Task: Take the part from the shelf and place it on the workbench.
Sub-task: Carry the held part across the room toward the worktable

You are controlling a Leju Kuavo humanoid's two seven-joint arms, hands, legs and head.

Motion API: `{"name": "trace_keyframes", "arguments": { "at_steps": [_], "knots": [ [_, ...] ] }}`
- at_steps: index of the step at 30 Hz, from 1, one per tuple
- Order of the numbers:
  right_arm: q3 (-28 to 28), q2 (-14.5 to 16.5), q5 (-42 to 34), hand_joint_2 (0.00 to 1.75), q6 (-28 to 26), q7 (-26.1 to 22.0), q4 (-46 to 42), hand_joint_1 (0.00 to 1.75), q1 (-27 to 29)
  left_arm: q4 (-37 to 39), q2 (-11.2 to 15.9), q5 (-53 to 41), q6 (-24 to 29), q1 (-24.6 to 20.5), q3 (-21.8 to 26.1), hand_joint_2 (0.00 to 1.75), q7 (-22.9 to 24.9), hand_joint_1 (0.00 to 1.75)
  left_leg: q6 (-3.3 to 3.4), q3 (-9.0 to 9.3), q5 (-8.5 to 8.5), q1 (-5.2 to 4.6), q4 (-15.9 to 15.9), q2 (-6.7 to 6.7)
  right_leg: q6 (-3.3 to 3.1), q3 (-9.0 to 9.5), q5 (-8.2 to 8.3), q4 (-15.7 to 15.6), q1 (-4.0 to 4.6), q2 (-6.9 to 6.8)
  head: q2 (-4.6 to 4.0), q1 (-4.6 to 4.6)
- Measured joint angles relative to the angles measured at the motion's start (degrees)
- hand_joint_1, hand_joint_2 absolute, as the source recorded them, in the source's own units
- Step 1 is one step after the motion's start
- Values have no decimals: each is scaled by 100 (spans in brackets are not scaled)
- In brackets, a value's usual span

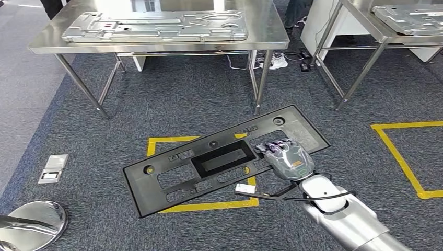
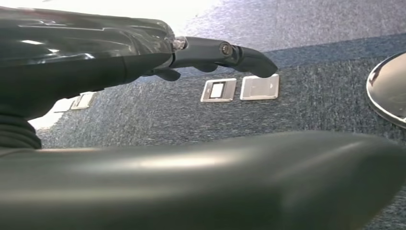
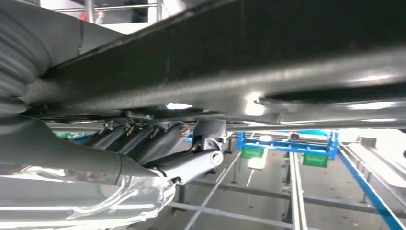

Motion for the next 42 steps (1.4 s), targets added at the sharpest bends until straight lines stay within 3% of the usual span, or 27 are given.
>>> {"name": "trace_keyframes", "arguments": {
  "at_steps": [3, 5, 7, 8, 10, 12, 17, 19, 21, 22, 23, 24, 26, 27, 28, 31, 33, 36, 37, 38, 39, 41, 42],
  "knots": [
    [-14, 0, 1, 175, -24, -1, -29, 175, 1, -1, 2, -25, 1, -3, 0, 175, -8, 0, -91, -135, -239, 22, 336, 9, -77, 28, 6, -27, -41, -25, 0, -1],
    [-16, 0, 2, 175, -43, -3, -53, 175, 4, -1, -4, -41, 0, 0, 0, 175, -10, 0, -143, -463, -551, 44, 1014, 15, -106, 39, -10, -26, -41, -42, 0, -1],
    [-21, -2, 3, 175, -49, -8, -88, 175, 11, 0, -12, -49, -1, 10, -1, 175, -11, 0, -171, -719, -634, 65, 1468, 19, -111, 54, -29, -23, -41, -51, 1, -1],
    [-27, -4, 3, 175, -49, -14, -117, 175, 13, 0, -14, -50, -2, 15, -1, 175, -10, 0, -174, -713, -517, 74, 1407, 22, -105, 69, -42, -22, -42, -52, 1, -1],
    [-54, -15, 2, 175, -48, -28, -207, 175, -2, 0, -12, -57, -2, 17, 0, 175, -4, 0, -159, -457, -104, 84, 793, 33, -71, 120, -85, -21, -49, -53, 0, -1],
    [-103, -37, -4, 175, -41, -38, -322, 175, -61, 0, -11, -66, -2, 12, -1, 175, 11, 0, -116, -205, 111, 63, 238, 43, -12, 148, -125, -12, -36, -49, 0, -2],
    [-238, -128, -93, 175, 113, -95, -619, 175, -333, -1, -9, -87, -4, 20, -2, 175, 30, 0, 31, -100, 49, 30, 42, 43, 140, 141, -226, 54, -44, -44, 0, 4],
    [-295, -185, -168, 175, 184, -105, -705, 175, -473, -1, -8, -95, -5, 14, -3, 175, 30, 0, 98, -62, 42, 38, 19, 43, 150, -81, -499, 555, -40, -37, 0, 4],
    [-334, -244, -248, 175, 250, -125, -762, 175, -574, -1, -10, -102, -8, 12, -5, 175, 30, 0, 144, -38, 19, 19, 20, 42, 139, -460, -764, 1270, -27, -33, 0, 4],
    [-349, -270, -288, 175, 278, -139, -784, 175, -600, -1, -11, -107, -9, 12, -6, 175, 30, 0, 156, -25, 8, 9, 21, 38, 132, -588, -774, 1470, -21, -33, 0, 4],
    [-366, -293, -325, 175, 308, -153, -802, 175, -622, -1, -12, -111, -10, 12, -7, 175, 30, 0, 163, -8, -4, 1, 21, 33, 122, -625, -674, 1469, -13, -32, 0, 4],
    [-385, -314, -360, 175, 335, -165, -821, 175, -645, -1, -12, -114, -11, 12, -7, 175, 30, 0, 164, 15, -18, -7, 22, 26, 106, -560, -475, 1253, -4, -30, 0, 4],
    [-420, -357, -414, 175, 369, -175, -853, 175, -708, -1, -15, -119, -13, 10, -7, 175, 29, 0, 147, 57, -56, -25, 27, 14, 47, -284, -48, 534, 25, -22, 0, 1],
    [-433, -376, -438, 175, 378, -177, -868, 175, -739, -1, -17, -122, -14, 7, -8, 175, 28, 0, 131, 63, -72, -32, 32, 9, 20, -167, 56, 245, 40, -18, 0, 1],
    [-443, -393, -458, 175, 380, -178, -880, 175, -762, -1, -20, -127, -15, 5, -8, 175, 28, 0, 111, 60, -81, -35, 34, 6, 0, -104, 83, 86, 52, -12, 0, -1],
    [-460, -420, -492, 175, 382, -181, -902, 175, -786, -1, -19, -144, -16, 0, -9, 175, 27, 0, 24, 63, -103, -22, 24, 5, -42, -59, 48, -9, 47, -9, 0, -3],
    [-467, -424, -574, 175, 391, -219, -915, 175, -797, -1, -10, -148, -16, -6, -10, 175, 26, 0, -48, -4, -233, -10, 203, 13, -88, -18, 50, -49, 11, -24, 0, -3],
    [-466, -423, -964, 175, 451, -385, -937, 175, -786, -1, -14, -151, -30, 0, -11, 175, 21, 0, -146, -496, -627, 44, 1141, 21, -129, 25, 16, -58, -8, -48, 0, -4],
    [-464, -422, -1059, 175, 457, -423, -939, 175, -771, -1, -18, -151, -37, 4, -11, 175, 16, 0, -169, -648, -666, 63, 1389, 23, -131, 39, -1, -57, -10, -51, 0, -4],
    [-463, -420, -1096, 175, 450, -440, -940, 175, -757, -1, -21, -152, -42, 6, -11, 175, 12, 0, -185, -715, -598, 79, 1453, 25, -124, 60, -23, -56, -13, -52, 0, -4],
    [-464, -419, -1093, 175, 439, -447, -941, 175, -746, -1, -22, -152, -43, 7, -11, 175, 5, 0, -193, -671, -429, 89, 1300, 27, -111, 93, -50, -56, -20, -52, 0, -4],
    [-468, -417, -1078, 175, 427, -466, -941, 175, -736, -1, -22, -152, -43, 6, -11, 175, -10, 0, -185, -382, -26, 90, 634, 33, -58, 179, -115, -60, -35, -51, 0, -5],
    [-469, -417, -1103, 175, 439, -493, -941, 175, -738, -1, -22, -154, -44, 3, -11, 175, -21, 0, -161, -238, 77, 79, 332, 35, -23, 211, -147, -58, -34, -48, 0, -4]
  ]
}}
